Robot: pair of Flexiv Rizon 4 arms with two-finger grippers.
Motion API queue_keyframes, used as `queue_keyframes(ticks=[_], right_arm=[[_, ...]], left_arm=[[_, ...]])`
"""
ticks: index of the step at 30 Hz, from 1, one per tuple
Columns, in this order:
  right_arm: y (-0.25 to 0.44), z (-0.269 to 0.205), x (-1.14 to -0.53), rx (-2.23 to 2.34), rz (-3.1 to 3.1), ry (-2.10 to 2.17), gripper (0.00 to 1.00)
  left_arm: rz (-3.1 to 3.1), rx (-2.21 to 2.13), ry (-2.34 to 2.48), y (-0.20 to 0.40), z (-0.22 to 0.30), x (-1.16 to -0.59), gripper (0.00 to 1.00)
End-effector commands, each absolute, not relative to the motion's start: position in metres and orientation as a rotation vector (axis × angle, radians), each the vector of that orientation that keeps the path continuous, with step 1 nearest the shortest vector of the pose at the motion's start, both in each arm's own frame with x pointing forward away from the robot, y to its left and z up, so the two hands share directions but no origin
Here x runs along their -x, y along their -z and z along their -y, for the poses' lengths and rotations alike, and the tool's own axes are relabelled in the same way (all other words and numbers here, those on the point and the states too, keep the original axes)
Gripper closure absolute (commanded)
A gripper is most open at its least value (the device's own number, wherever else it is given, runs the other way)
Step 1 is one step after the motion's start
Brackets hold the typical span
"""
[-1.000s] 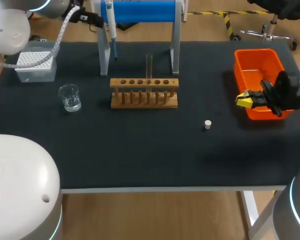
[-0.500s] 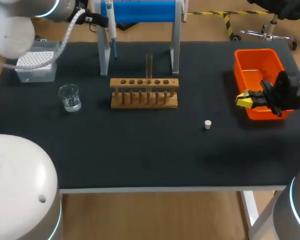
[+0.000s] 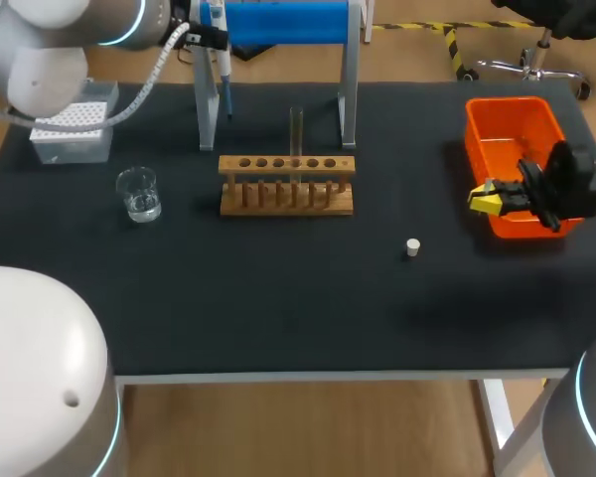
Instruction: Invert the test tube, pick up the pipette, mount the tip to pipette, aspirate from beaker and dispense into the tube, eject the tip, return the pipette, and cap with the stopper.
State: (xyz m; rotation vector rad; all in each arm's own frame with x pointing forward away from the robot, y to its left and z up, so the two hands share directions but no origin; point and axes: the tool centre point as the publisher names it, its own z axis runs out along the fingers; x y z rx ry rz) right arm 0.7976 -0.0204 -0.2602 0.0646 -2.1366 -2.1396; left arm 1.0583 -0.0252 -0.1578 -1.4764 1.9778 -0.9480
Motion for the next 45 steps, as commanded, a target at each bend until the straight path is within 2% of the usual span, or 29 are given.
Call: queue_keyframes(ticks=[1, 20, 45], right_arm=[[0.260, 0.021, -0.797, -0.065, 2.138, 2.139, 1.00], [0.260, 0.021, -0.797, -0.065, 2.138, 2.139, 1.00], [0.260, 0.021, -0.797, -0.065, 2.138, 2.139, 1.00]], left_arm=[[-1.959, 1.481, 0.968, 0.164, 0.033, -1.069, 0.00], [-1.936, 1.493, 1.020, 0.172, 0.053, -1.105, 0.00], [-1.936, 1.493, 1.020, 0.172, 0.053, -1.105, 0.00]])
